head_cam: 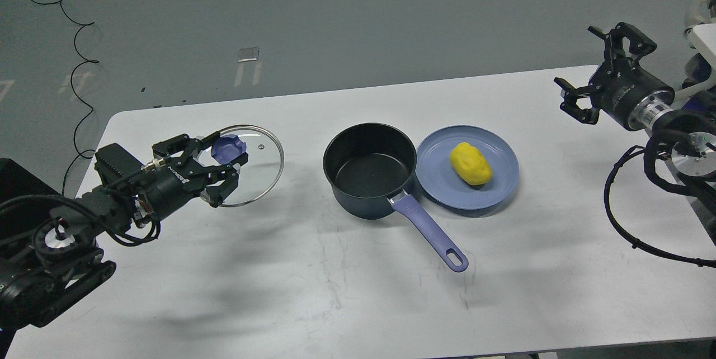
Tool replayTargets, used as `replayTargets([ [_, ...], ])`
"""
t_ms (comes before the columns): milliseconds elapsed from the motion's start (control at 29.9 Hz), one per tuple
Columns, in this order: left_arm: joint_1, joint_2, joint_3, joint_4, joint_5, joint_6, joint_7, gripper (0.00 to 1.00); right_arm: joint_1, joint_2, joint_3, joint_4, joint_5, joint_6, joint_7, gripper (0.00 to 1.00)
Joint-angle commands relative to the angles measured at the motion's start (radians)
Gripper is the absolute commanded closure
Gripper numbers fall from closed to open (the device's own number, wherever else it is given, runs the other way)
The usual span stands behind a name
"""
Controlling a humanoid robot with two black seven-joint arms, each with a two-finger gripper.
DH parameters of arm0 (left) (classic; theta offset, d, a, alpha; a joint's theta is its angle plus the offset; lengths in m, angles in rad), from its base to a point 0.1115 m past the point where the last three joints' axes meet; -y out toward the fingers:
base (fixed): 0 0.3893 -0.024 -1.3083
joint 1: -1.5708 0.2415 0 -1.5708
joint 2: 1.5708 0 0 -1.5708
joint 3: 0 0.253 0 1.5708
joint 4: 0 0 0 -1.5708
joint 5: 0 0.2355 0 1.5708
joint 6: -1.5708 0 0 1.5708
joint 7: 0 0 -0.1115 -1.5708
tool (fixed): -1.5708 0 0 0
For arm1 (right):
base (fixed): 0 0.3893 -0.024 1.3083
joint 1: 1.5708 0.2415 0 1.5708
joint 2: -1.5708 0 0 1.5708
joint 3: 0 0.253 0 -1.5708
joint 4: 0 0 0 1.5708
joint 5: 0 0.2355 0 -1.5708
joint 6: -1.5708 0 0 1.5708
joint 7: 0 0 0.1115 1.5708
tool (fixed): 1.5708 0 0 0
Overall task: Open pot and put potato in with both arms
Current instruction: 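Lift the glass lid off the pot and lower it beside the pot, then release the lid and raise the left gripper away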
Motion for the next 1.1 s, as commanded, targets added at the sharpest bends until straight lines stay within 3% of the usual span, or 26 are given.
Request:
replayTargets([
  [0,0.022,-0.054,0.0,0.051,0.001,0.01,0.002,0.55,0.0,-0.003,0.0,0.002,0.0,0.0,0.0,0.0],
  [167,0.036,-0.127,0.0,0.155,-0.001,0.041,0.002,0.55,0.0,-0.021,0.0,0.011,0.002,0.0,0.0,0.0],
  [802,0.064,-0.187,0.002,0.217,-0.002,0.043,0.002,0.52,0.0,-0.026,-0.002,0.01,0.0,0.0,0.0,0.0],
  [970,0.065,-0.195,0.002,0.217,-0.002,0.043,0.003,0.44,0.0,-0.024,-0.002,0.01,0.0,0.0,0.0,0.0],
  [1070,0.065,-0.209,0.002,0.217,-0.009,0.043,0.003,0.29,0.0,-0.024,-0.002,0.01,0.0,0.0,0.0,0.0],
])
